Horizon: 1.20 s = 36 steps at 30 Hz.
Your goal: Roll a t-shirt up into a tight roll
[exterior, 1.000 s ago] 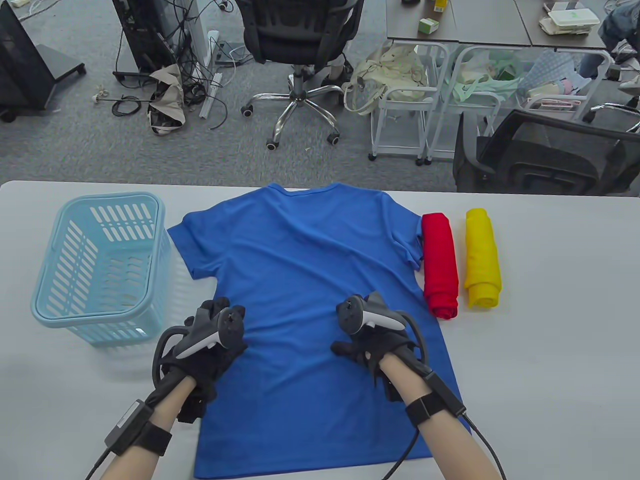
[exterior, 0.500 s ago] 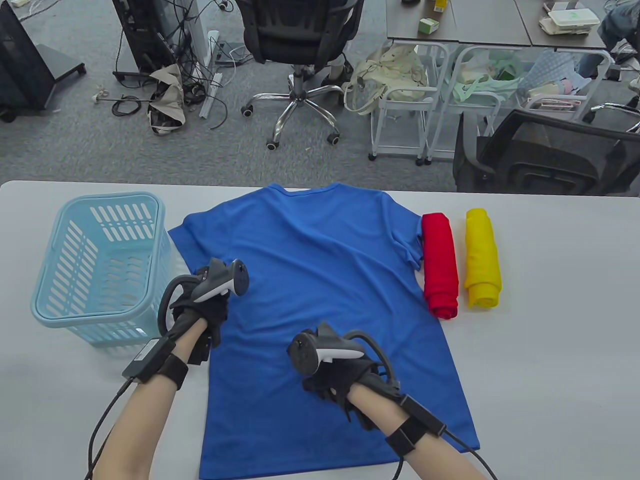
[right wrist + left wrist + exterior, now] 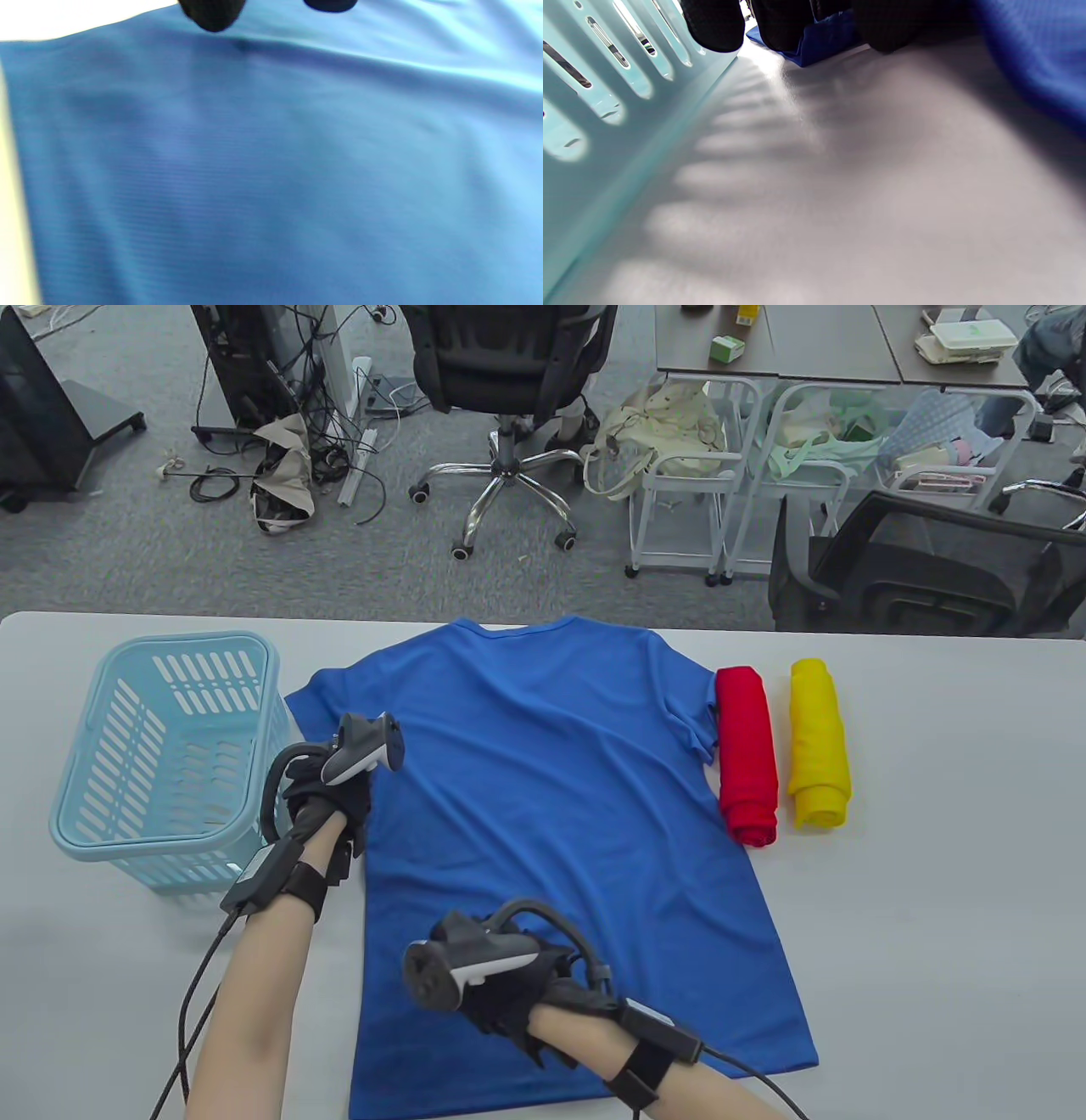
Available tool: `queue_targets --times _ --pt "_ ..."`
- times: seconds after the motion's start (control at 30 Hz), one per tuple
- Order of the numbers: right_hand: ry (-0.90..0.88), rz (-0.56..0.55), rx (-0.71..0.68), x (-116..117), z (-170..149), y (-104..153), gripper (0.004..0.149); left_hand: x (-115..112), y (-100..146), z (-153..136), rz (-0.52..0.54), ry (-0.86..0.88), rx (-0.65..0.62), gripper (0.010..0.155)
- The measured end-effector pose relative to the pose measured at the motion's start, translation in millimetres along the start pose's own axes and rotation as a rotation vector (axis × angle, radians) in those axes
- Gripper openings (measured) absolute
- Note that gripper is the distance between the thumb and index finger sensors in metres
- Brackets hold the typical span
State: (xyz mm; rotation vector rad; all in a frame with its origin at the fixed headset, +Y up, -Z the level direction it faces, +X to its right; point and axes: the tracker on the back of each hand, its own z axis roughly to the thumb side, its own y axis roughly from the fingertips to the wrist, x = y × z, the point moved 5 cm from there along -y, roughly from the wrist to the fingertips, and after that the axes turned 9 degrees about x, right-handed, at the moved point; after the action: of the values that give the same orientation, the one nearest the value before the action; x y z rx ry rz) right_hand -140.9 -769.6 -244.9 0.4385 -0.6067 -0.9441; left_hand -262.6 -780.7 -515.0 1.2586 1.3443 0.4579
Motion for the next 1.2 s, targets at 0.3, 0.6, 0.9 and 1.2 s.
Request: queue_targets --times 0.3,0.6,0.9,1.2 --pt "0.027 -0.024 -0.062 5.4 29.5 -14.2 0.064 11.5 -4.7 5.8 0.108 -0.038 0.008 0.056" --pt "-0.012 -0.083 -0.016 11.6 3.0 -4.2 0.038 15.0 -5.3 10.9 0.179 -0.079 0.003 0.043" --pt "-0.201 -0.152 -0.010 -16.6 -36.3 35.0 0.038 69.2 26.2 14.7 0.343 -0.125 0.038 0.042" --pt "-0.327 -0.441 -0.123 -92.3 -18.5 58.3 0.038 134.7 56.1 -34.9 0.470 -0.135 0.187 0.042"
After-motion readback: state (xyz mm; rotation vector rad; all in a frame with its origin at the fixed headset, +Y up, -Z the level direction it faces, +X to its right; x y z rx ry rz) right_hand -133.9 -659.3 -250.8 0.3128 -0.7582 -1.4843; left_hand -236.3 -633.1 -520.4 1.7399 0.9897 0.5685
